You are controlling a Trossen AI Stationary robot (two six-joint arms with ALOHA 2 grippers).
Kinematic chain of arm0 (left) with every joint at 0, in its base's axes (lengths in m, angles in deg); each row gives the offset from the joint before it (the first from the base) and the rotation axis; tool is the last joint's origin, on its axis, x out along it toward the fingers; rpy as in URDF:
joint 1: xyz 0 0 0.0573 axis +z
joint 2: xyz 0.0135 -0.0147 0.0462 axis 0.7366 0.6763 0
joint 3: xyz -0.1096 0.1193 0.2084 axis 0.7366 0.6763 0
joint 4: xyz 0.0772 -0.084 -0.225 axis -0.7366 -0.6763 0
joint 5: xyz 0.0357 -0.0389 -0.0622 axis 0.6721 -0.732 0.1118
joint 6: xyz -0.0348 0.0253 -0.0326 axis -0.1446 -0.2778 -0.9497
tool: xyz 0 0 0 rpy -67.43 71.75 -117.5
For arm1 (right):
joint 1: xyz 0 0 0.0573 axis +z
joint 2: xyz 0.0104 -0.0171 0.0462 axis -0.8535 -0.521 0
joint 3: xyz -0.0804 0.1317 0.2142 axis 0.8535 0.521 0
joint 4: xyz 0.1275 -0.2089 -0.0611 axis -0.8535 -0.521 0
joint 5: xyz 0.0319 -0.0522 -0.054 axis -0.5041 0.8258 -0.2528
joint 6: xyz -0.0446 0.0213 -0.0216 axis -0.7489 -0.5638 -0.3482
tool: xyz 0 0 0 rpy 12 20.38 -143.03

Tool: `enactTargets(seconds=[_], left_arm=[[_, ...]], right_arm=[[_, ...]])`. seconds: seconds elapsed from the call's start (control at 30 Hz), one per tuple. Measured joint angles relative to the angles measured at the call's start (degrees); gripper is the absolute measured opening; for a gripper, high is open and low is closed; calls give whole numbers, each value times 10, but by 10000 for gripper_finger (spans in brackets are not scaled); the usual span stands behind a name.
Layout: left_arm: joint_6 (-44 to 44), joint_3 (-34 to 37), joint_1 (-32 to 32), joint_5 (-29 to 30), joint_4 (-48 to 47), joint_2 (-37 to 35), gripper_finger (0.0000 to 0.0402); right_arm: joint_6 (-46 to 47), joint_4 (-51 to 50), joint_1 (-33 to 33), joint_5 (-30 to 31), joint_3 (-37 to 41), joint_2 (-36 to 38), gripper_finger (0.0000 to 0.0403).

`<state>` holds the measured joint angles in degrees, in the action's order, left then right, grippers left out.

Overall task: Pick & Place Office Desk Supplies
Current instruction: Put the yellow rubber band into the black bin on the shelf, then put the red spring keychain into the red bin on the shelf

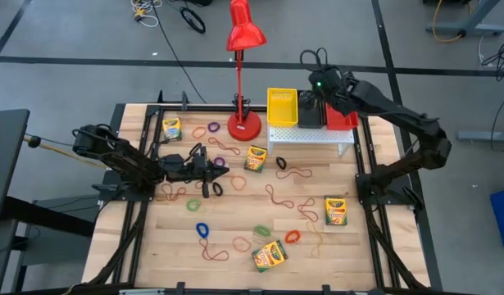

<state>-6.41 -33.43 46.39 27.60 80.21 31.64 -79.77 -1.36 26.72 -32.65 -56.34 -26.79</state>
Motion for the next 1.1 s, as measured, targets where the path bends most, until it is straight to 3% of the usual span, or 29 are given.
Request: enactTargets(seconds=[0.2,0.53,0.7,0.9,1.0,1.1], left_arm=[[0,0,0,0,0,0,14],[0,0,0,0,0,0,14],[0,0,0,0,0,0,14],[0,0,0,0,0,0,14],[0,0,0,0,0,0,14],[0,0,0,0,0,0,14]], right_arm=[[14,-26,1,-9,8,0,23],[80,-80,21,-36,8,0,106],[63,-95,39,-44,3,10,130],[40,-51,123,-48,50,70,73],[32,33,181,-50,123,115,22],[28,144,236,-63,210,155,10]])
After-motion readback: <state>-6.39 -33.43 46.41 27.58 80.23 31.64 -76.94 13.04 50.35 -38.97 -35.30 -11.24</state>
